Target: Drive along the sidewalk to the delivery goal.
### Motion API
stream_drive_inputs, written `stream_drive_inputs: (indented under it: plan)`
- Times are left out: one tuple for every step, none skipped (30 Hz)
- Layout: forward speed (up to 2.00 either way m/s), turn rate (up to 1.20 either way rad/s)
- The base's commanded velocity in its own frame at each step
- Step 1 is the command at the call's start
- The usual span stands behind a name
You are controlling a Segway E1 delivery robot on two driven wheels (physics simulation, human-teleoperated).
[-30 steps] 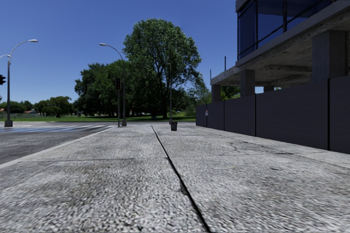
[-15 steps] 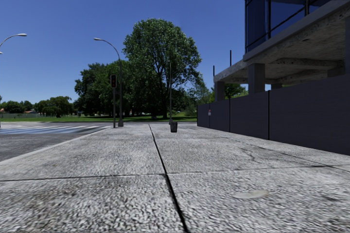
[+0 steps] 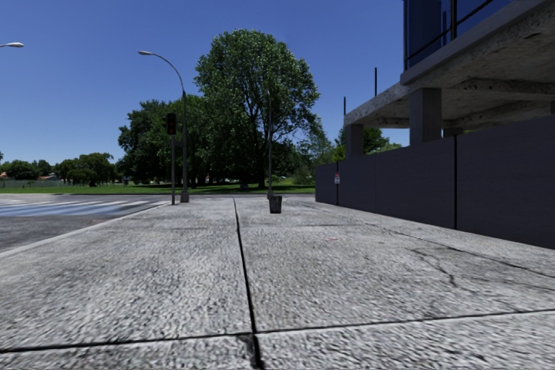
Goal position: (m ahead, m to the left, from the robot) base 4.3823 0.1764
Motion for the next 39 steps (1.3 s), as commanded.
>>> stream_drive_inputs:
  plan:
    - [2.00, 0.00]
    - [2.00, 0.00]
    - [2.00, 0.00]
    - [2.00, 0.00]
    - [2.00, 0.00]
    - [2.00, 0.00]
    - [2.00, 0.00]
    - [2.00, 0.00]
    - [2.00, 0.00]
    - [2.00, 0.00]
    - [2.00, 0.00]
    - [2.00, 0.00]
    - [2.00, 0.00]
    - [2.00, 0.00]
    - [2.00, 0.00]
    - [2.00, 0.00]
    - [2.00, 0.08]
    - [2.00, 0.17]
    - [2.00, 0.27]
    - [2.00, 0.27]
    - [2.00, 0.32]
    - [2.00, 0.33]
    - [2.00, 0.33]
    - [2.00, 0.33]
    - [2.00, 0.33]
    - [2.00, 0.33]
    - [2.00, 0.33]
    - [2.00, 0.33]
    - [2.00, 0.33]
    - [2.00, 0.33]
    - [2.00, 0.33]
    - [2.00, 0.33]
    - [2.00, 0.33]
    - [2.00, 0.33]
    - [2.00, 0.33]
    - [2.00, 0.33]
    - [2.00, 0.33]
    - [2.00, 0.33]
    - [2.00, 0.33]
